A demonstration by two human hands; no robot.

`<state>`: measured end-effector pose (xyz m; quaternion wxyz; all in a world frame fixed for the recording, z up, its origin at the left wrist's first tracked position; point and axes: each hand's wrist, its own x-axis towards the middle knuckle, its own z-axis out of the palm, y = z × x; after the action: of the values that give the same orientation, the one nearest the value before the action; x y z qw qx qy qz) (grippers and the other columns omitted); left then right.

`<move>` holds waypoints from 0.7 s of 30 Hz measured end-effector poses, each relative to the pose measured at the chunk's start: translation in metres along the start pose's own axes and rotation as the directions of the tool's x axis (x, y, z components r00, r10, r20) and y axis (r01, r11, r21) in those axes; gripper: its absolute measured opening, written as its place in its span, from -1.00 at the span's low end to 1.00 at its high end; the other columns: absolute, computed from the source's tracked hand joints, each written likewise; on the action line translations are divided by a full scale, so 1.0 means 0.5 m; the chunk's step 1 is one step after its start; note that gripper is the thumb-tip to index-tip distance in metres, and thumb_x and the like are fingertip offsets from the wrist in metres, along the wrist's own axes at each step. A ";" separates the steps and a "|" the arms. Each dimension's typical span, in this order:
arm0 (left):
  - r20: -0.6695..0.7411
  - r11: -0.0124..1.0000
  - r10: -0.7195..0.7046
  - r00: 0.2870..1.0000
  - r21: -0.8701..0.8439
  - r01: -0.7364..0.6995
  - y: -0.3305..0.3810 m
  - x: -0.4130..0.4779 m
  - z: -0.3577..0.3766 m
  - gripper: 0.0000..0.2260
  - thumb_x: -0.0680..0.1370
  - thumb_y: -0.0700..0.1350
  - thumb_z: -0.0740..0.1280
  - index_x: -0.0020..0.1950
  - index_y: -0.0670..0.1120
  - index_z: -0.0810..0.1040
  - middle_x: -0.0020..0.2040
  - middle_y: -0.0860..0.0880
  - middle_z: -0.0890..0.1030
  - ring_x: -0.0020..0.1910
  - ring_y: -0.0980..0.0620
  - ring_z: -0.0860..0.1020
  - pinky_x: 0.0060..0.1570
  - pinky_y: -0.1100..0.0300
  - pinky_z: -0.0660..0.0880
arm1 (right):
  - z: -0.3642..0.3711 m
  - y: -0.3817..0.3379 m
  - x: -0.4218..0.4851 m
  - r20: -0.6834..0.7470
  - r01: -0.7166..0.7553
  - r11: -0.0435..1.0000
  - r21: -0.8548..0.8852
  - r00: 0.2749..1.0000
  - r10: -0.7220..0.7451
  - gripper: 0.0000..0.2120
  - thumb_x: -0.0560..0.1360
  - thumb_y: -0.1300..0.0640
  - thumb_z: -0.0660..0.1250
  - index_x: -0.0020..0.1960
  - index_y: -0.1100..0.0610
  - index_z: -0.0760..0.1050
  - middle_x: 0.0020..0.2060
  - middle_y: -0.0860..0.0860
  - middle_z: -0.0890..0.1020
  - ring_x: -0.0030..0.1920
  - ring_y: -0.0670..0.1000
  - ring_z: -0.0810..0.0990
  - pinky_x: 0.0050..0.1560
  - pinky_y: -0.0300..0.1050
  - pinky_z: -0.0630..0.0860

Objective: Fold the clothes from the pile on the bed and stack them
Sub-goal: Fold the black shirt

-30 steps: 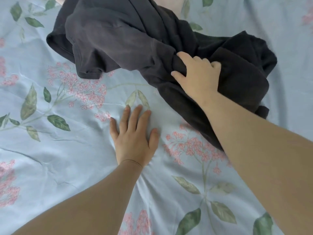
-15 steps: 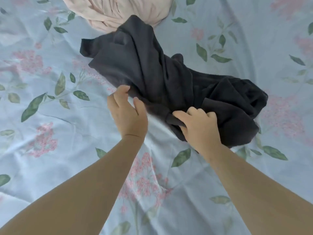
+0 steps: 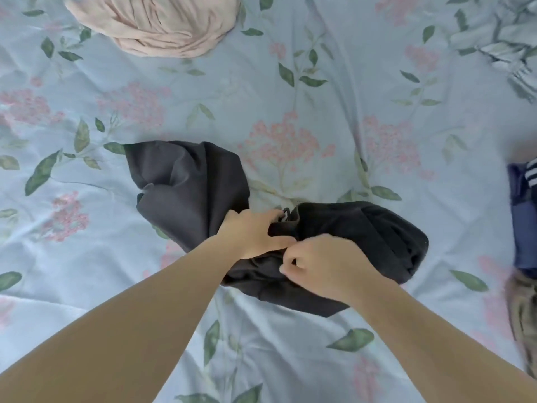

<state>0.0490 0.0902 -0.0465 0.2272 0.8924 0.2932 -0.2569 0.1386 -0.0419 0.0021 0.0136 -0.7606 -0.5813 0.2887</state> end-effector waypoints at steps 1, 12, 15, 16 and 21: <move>0.026 1.000 -0.012 1.000 0.013 0.012 -0.001 -0.012 0.007 -0.40 0.52 0.30 0.18 0.50 0.15 0.13 0.30 0.04 0.50 0.28 -0.08 0.42 0.22 -0.01 0.25 | -0.011 0.016 0.006 -0.216 -0.055 0.998 -0.039 0.975 0.045 -0.75 0.55 -0.06 0.17 0.16 -0.08 0.52 -0.01 -0.09 0.63 0.05 0.02 0.53 -0.01 -0.10 0.36; 0.056 0.985 -0.139 0.989 -0.098 0.144 -0.005 -0.118 0.046 -0.85 0.49 0.04 0.24 -0.25 0.04 0.35 -0.21 0.11 0.47 -0.02 0.00 0.46 0.18 0.00 0.23 | 0.021 0.124 -0.074 0.234 -0.516 0.340 0.786 0.758 0.609 -0.60 0.42 0.09 0.47 0.21 0.05 0.44 0.16 0.07 0.54 0.09 0.09 0.54 0.08 -0.02 0.46; -0.055 0.982 -0.112 0.992 -0.157 0.102 0.001 -0.164 0.033 -0.79 0.53 0.03 0.23 -0.27 0.00 0.34 -0.22 0.09 0.45 -0.07 0.00 0.45 0.09 0.08 0.30 | -0.006 0.093 -0.116 0.254 -0.433 0.251 0.866 0.812 0.525 -0.89 0.47 0.13 0.41 -0.11 -0.01 0.49 -0.09 0.00 0.62 -0.11 -0.02 0.58 -0.16 -0.13 0.49; -0.047 0.981 -0.103 0.994 -0.167 0.094 0.002 -0.180 0.021 -0.81 0.54 0.03 0.23 -0.22 -0.03 0.38 -0.22 0.08 0.44 -0.09 -0.01 0.45 0.05 0.10 0.32 | -0.018 0.087 -0.125 0.256 -0.423 0.241 0.874 0.821 0.510 -0.92 0.48 0.15 0.40 -0.09 0.02 0.52 -0.09 0.02 0.64 -0.10 0.01 0.60 -0.16 -0.12 0.52; -0.089 0.984 -0.064 0.994 -0.173 0.047 0.012 -0.265 -0.099 -0.85 0.57 0.04 0.23 -0.11 -0.01 0.43 -0.18 0.05 0.51 -0.06 -0.04 0.53 -0.11 0.15 0.38 | -0.151 0.033 -0.175 0.088 -0.277 0.378 0.884 0.890 0.447 -0.89 0.52 0.24 0.33 -0.04 0.03 0.53 -0.07 0.02 0.63 -0.09 -0.03 0.59 -0.19 -0.21 0.48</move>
<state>-0.0233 0.0596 0.0714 0.2817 0.8722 0.3493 -0.1948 0.1738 -0.1016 0.0963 0.3863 -0.7723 -0.1642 0.4768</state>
